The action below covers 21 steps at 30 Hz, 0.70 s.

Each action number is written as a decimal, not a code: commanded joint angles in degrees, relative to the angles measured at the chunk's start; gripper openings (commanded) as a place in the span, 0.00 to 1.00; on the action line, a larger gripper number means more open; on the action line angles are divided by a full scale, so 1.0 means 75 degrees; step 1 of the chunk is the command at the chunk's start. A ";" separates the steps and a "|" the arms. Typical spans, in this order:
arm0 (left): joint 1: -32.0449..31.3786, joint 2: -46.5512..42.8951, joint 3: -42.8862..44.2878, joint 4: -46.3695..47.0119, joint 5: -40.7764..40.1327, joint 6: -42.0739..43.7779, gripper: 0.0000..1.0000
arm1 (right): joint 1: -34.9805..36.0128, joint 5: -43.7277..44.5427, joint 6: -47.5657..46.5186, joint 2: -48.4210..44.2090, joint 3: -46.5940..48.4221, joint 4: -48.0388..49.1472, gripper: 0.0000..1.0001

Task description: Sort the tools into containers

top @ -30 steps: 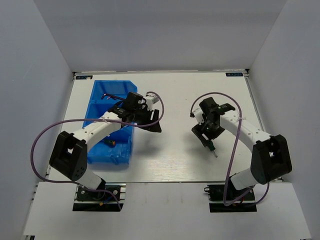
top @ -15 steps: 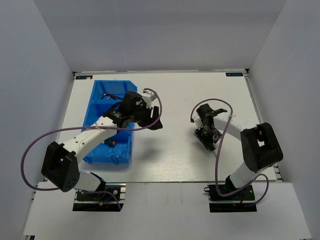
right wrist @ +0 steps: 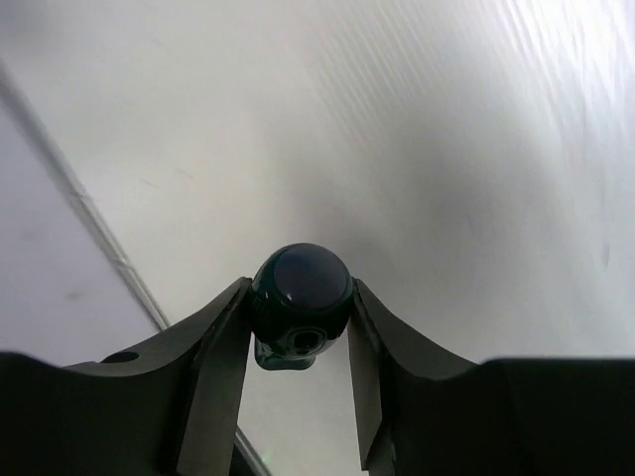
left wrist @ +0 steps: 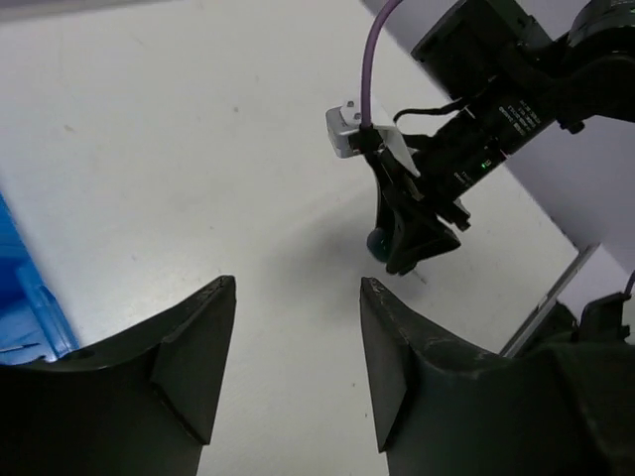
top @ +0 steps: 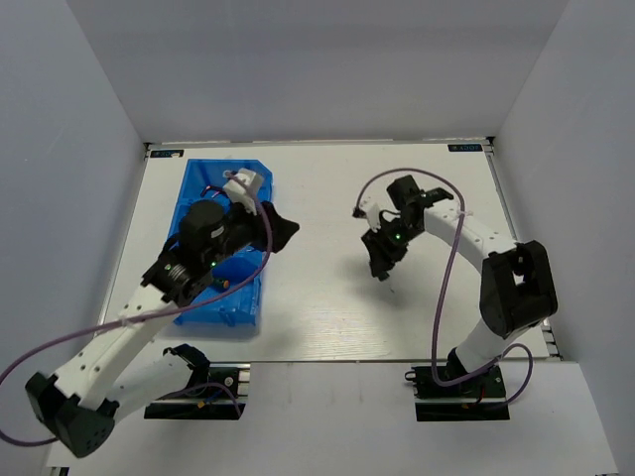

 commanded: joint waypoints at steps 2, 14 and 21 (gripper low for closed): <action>-0.0023 -0.0765 -0.0116 0.0378 -0.0817 -0.0102 0.62 | 0.0291 -0.5067 -0.1077 0.0503 0.1588 -0.0003 0.00; -0.0023 -0.1374 0.0037 -0.0290 -0.1064 -0.0032 0.62 | 0.2468 -0.5009 0.4235 0.3395 0.4302 0.7312 0.00; -0.0023 -0.1890 0.0038 -0.0724 -0.1403 0.0039 0.64 | 0.3372 -0.4023 0.4222 0.4300 0.5807 0.7370 0.00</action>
